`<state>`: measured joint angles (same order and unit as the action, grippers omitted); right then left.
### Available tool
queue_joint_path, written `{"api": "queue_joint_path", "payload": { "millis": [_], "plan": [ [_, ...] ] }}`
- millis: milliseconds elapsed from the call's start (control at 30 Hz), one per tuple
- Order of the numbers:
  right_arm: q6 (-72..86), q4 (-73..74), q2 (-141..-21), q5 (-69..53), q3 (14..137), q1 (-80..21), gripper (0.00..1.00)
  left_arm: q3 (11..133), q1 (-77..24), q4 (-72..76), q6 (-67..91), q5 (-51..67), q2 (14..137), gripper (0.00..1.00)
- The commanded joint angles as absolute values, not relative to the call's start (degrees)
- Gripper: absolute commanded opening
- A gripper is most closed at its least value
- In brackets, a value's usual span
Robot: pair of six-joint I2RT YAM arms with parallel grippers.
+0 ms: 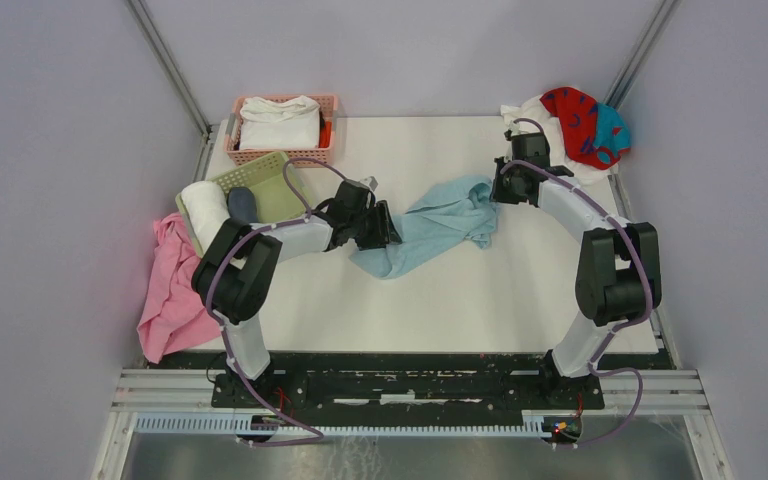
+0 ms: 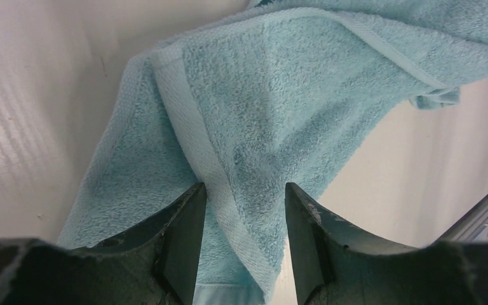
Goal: Roll the towels
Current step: Flatten out the towel at the center of the board.
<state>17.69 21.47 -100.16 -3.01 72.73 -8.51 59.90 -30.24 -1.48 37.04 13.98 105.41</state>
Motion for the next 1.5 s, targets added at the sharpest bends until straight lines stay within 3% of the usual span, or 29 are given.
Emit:
{"api": "queue_joint_path", "payload": {
  "millis": [0,533,633,733,833,1233,1333,1433,1467],
  "plan": [
    [17.16,19.52,-97.96,-3.62,72.62,-8.53,0.07,59.42,-30.15,4.09,40.2,17.49,102.97,0.55],
    [17.66,19.01,-99.27,-5.45,72.71,-8.56,0.09,54.8,-30.21,14.15,44.2,20.89,101.79,0.48],
    [17.84,18.94,-100.11,-5.9,72.96,-8.61,0.09,54.77,-30.22,14.84,44.47,20.72,103.47,0.38],
    [17.33,19.52,-100.72,-5.7,73.85,-8.54,0.1,56.08,-30.13,12.86,42.29,19.98,103.23,0.18],
    [15.89,20.85,-101.18,-4.09,75.84,-8.63,0.1,58.04,-29.98,7.36,37.76,17.13,97.84,0.04],
    [11.07,32.44,-107.04,9.8,93.8,-7.09,0.09,62.72,-29.45,-17.87,23.67,-1.59,65.97,0.03],
    [10.59,37.18,-111.16,9.93,102.44,-7.17,0.19,61.65,-29.44,-19.67,23.87,-2.28,62.19,0.03],
    [10.35,40.47,-112.56,6.9,104.94,-7.43,0.45,60.39,-29.45,-20.49,23.33,-4.99,60.76,0.03],
    [10.43,40.56,-111.7,6.14,103.72,-7.61,0.49,60.3,-29.4,-21.01,23.07,-6.24,60.75,0.03]
  ]
}}
